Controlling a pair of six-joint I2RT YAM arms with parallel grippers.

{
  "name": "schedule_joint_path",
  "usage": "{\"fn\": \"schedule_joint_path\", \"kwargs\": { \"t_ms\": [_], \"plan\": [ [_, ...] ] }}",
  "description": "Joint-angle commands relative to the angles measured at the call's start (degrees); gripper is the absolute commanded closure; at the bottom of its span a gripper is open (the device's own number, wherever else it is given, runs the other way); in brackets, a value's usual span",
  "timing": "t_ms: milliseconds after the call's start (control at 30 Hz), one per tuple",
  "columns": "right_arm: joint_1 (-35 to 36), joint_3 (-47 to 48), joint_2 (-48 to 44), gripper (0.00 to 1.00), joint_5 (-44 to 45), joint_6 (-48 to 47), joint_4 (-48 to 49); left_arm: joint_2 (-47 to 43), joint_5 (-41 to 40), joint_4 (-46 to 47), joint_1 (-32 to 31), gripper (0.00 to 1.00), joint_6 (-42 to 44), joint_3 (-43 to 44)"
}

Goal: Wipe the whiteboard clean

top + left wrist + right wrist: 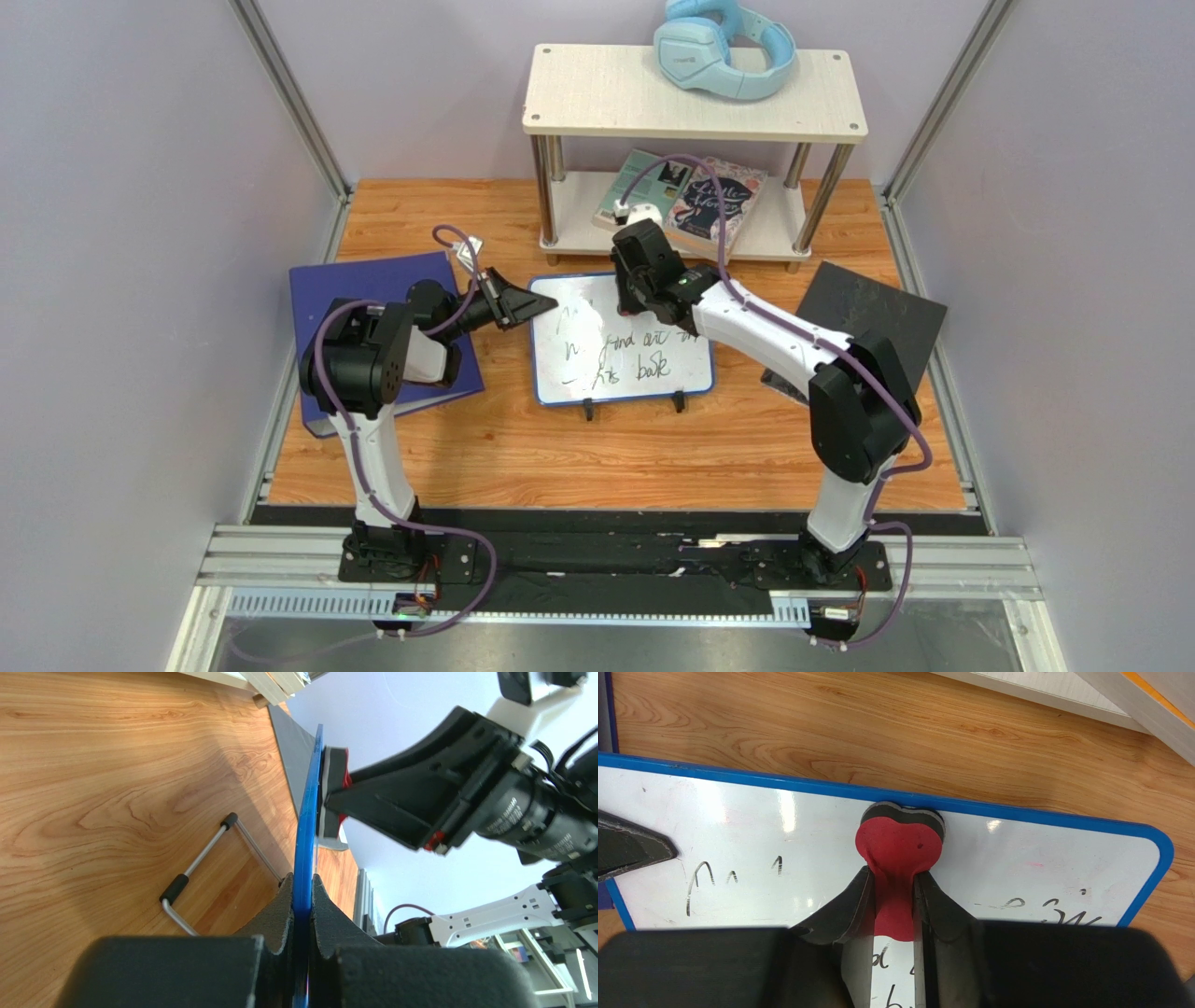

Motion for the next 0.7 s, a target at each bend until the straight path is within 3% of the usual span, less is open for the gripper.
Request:
{"fn": "schedule_joint_path", "kwargs": {
  "t_ms": [0, 333, 533, 667],
  "plan": [
    [0.39, -0.16, 3.14, 1.0, -0.16, -1.92, -2.59, 1.12, 1.4, 9.48, -0.2, 1.0, 3.61, -0.12],
    [13.74, 12.85, 14.39, 1.0, -2.1, 1.58, -7.25, 1.12, 1.49, 9.56, -0.38, 1.0, 3.7, -0.21],
    [15.34, 13.3, 15.81, 1.0, -1.84, 5.11, -6.9, 1.12, 1.58, 9.48, -0.64, 1.0, 3.96, 0.05],
    [15.16, 11.55, 14.67, 1.0, 3.68, 6.51, -8.04, 1.12, 1.4, 9.56, -0.64, 1.0, 3.96, -0.03]
  ]
}}
